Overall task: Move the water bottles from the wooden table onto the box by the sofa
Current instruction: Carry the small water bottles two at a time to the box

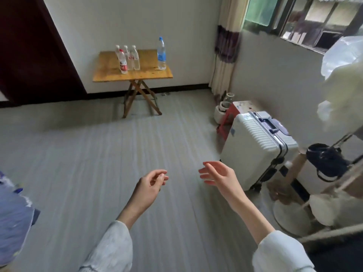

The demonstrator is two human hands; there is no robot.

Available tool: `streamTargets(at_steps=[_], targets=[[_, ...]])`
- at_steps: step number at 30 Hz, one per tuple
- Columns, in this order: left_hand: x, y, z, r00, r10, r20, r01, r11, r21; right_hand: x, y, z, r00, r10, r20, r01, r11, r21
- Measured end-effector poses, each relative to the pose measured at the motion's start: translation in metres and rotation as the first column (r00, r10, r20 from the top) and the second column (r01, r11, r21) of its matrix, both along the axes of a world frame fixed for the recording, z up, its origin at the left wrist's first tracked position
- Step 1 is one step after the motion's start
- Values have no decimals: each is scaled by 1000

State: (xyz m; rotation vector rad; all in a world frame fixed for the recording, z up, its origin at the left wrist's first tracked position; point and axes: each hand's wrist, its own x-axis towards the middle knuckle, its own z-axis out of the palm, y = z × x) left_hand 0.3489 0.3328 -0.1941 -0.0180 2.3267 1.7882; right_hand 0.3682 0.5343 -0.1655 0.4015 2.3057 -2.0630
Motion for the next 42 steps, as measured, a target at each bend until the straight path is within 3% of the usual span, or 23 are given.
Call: streamTargets(at_steps=[10,21,26,33,42], targets=[[-190,-47,-13,982,191,-2,-190,981,39,-227,-48,-14,982,188,3,-188,982,-7],[-472,-119,3,981,185,-63,-183,983,25,-499,-116,5,981,189,-50,-188,982,23],[-563,-129,-7,990,137,-16,-137,991,5,-599,-124,-5,983,181,-30,-181,983,17],[-717,-142,-24,977,214,-13,-214,976,-34,-766,-131,-26,974,226,-9,-226,974,20],[-914,-149,5,961,272,-56,-274,961,-33,-981,-145,-4,955,295,-27,-294,955,31]])
